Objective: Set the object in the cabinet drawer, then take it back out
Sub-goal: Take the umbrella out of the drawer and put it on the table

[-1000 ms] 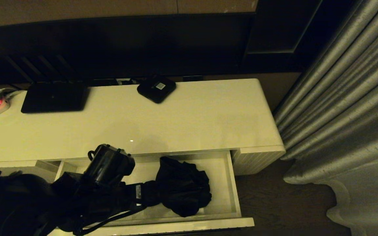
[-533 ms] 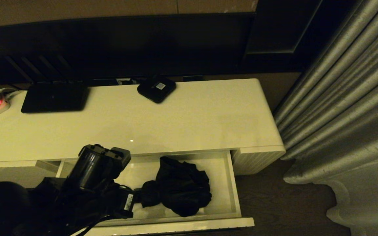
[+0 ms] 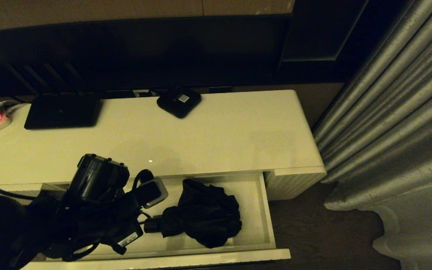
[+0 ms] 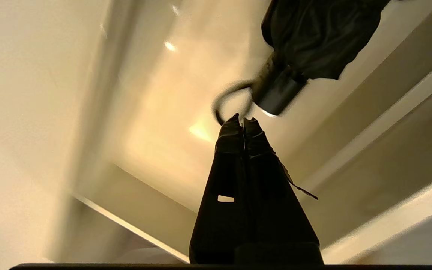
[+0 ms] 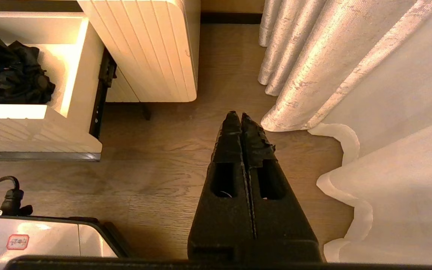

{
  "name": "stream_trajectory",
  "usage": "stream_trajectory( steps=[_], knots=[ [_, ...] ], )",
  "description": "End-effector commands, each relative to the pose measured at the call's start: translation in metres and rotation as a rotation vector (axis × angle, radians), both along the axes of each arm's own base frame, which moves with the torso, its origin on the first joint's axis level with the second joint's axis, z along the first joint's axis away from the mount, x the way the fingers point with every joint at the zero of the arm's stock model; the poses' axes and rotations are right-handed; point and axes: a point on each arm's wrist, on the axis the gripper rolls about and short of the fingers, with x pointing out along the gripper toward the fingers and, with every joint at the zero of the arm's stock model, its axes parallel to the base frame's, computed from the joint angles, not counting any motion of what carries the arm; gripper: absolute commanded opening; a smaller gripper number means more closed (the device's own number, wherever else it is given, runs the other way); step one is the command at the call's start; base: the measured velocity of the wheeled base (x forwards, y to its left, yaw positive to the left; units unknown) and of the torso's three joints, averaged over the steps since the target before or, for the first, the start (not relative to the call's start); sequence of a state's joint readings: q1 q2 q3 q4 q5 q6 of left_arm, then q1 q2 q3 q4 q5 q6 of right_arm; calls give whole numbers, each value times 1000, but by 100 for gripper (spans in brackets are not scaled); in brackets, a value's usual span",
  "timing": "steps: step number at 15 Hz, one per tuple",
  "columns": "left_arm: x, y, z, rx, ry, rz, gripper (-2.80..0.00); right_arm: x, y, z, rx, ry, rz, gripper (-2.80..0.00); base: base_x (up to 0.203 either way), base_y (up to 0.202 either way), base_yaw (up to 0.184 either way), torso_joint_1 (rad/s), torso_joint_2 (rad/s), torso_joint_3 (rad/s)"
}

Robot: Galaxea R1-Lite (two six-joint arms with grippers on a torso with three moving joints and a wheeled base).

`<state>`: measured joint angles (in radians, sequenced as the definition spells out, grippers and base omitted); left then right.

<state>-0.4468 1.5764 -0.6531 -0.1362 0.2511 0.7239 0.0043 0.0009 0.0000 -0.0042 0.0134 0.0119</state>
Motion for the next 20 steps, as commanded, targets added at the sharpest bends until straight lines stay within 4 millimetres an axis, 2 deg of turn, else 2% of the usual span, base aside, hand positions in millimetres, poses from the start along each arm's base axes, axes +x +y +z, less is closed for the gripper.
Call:
stream_trajectory(
  steps=[1,4,8,9,20],
  knots=[
    [10,-5,1,56,9,-96,-280,0,0,0,0,0,1,-280,0,0,0,0,0,0],
    [13,-8,0,96,38,-230,-280,0,0,0,0,0,1,-280,0,0,0,0,0,0],
    [23,-15,-5,85,69,-262,-280,0,0,0,0,0,1,-280,0,0,0,0,0,0],
    [26,-18,-6,67,77,-285,0,0,0,0,0,0,1,-280,0,0,0,0,0,0],
    [56,-48,-13,54,107,-364,0,0,0,0,0,0,1,-280,0,0,0,0,0,0]
  ],
)
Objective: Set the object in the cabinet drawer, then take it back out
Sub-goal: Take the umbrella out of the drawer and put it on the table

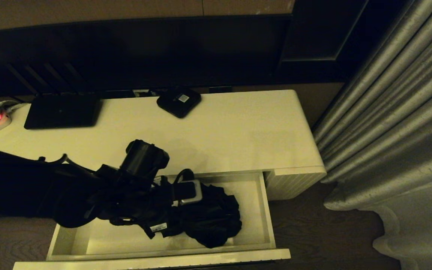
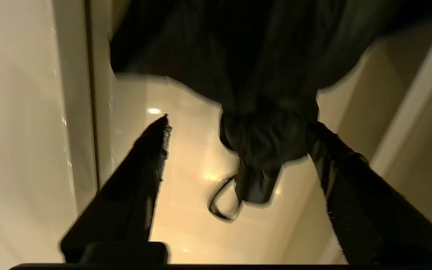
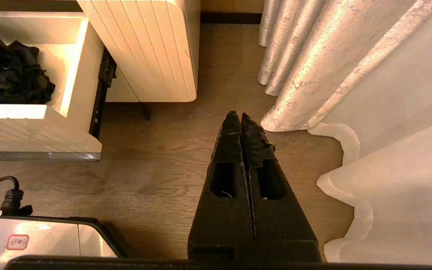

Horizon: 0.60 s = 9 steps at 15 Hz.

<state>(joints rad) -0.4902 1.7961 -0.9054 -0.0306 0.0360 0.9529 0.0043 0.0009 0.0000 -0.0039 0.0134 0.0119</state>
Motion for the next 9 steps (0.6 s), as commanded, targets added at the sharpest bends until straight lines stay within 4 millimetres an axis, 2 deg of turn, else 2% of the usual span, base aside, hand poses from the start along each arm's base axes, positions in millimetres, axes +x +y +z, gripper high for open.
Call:
stream_trajectory(
  steps=[1,7,9],
  knots=[
    [8,-7,-7,11,11,-11,0,0,0,0,0,0,1,-280,0,0,0,0,0,0],
    [12,-10,-16,26,41,-15,0,0,0,0,0,0,1,-280,0,0,0,0,0,0],
    [16,-13,-26,35,65,-17,0,0,0,0,0,0,1,-280,0,0,0,0,0,0]
  ],
)
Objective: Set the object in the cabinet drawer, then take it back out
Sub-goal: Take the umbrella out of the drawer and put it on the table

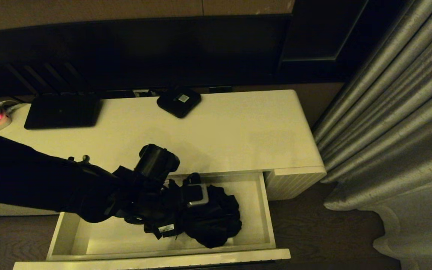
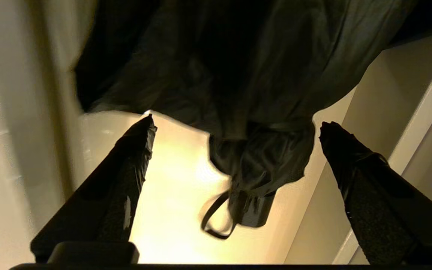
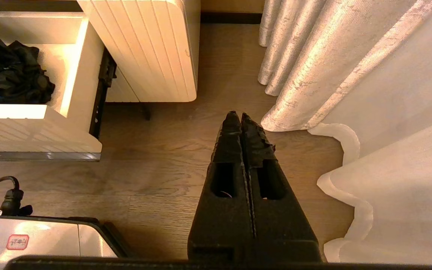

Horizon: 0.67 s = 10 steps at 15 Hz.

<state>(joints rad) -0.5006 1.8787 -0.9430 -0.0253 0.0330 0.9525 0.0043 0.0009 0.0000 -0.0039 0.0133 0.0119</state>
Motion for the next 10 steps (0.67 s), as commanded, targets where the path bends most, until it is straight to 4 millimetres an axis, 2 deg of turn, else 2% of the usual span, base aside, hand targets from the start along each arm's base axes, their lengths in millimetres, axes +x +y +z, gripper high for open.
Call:
stream_trajectory(
  steps=[1,10],
  knots=[
    [6,-4,-10,14,21,-5,0,0,0,0,0,0,1,-280,0,0,0,0,0,0],
    [26,-14,-26,14,23,6,0,0,0,0,0,0,1,-280,0,0,0,0,0,0]
  ],
)
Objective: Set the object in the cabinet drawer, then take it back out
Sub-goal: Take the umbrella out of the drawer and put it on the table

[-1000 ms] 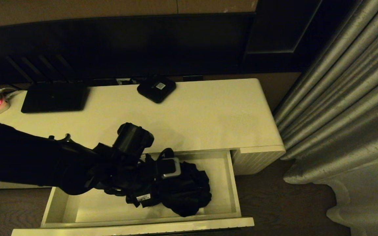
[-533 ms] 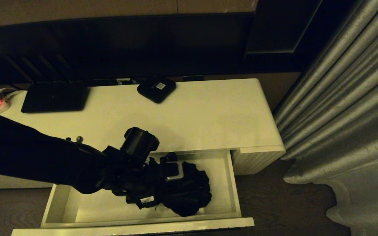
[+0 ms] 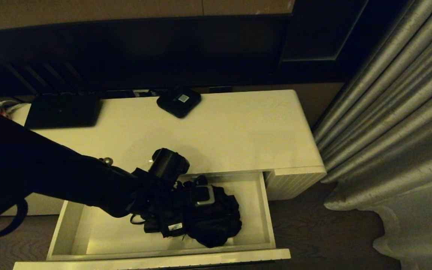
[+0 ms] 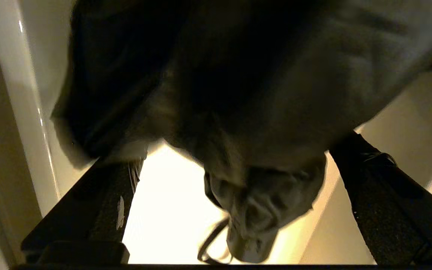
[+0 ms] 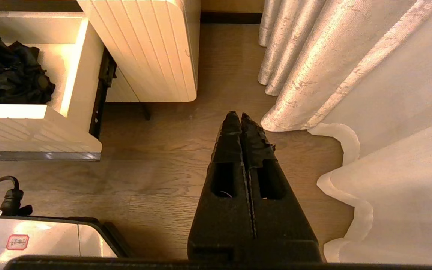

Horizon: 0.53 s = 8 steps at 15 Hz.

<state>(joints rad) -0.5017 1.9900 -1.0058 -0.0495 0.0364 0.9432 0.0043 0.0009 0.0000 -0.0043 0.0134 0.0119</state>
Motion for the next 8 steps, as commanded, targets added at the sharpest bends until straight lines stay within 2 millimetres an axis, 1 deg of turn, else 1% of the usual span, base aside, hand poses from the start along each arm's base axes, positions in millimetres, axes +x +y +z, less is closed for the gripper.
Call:
stream_trajectory(
  steps=[1,5,8],
  knots=[
    [6,-3,-5,4,-2,-1,0,0,0,0,0,0,1,-280,0,0,0,0,0,0],
    [10,-5,-13,8,7,4,0,0,0,0,0,0,1,-280,0,0,0,0,0,0],
    [12,-6,-15,4,1,4,0,0,0,0,0,0,1,-280,0,0,0,0,0,0]
  ],
)
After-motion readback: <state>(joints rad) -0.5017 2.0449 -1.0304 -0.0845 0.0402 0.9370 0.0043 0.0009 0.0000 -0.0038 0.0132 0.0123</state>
